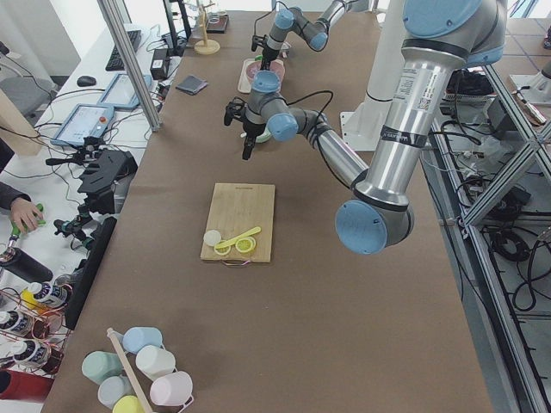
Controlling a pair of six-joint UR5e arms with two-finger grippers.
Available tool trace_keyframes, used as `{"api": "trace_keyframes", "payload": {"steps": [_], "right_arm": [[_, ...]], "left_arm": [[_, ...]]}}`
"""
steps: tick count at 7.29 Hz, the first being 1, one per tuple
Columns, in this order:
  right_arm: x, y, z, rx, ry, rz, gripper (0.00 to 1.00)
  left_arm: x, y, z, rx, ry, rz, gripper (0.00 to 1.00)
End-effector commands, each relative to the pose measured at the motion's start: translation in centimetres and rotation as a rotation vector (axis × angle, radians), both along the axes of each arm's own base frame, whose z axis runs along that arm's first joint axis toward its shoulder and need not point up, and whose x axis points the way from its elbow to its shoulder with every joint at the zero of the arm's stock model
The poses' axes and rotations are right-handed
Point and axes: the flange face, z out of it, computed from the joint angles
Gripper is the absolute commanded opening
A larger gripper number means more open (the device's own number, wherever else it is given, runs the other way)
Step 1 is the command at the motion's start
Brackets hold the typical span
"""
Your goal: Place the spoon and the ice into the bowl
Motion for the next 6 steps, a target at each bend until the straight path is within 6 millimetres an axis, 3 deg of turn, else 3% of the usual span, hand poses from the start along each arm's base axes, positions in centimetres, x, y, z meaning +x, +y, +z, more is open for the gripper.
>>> {"api": "trace_keyframes", "payload": {"steps": [1, 2, 4, 6], "right_arm": [[-0.2, 0.1, 0.0, 0.000, 0.000, -0.003, 0.29], [-0.1, 0.1, 0.1, -0.001, 0.001, -0.004, 0.05], [0.6, -0.4, -1.2, 0.007, -0.020, 0.000, 0.00], [1.4, -1.4, -4.4, -0.003, -0.088, -0.014, 0.00]], "left_arm": [[0.0, -0.1, 0.0, 0.001, -0.002, -0.002, 0.98], [0.0, -0.1, 0.0, 0.001, -0.002, -0.002, 0.98], [0.0, 0.0, 0.0, -0.001, 0.000, 0.000, 0.98], [-0.7, -0.3, -0.1, 0.002, -0.001, 0.001, 0.98]]}}
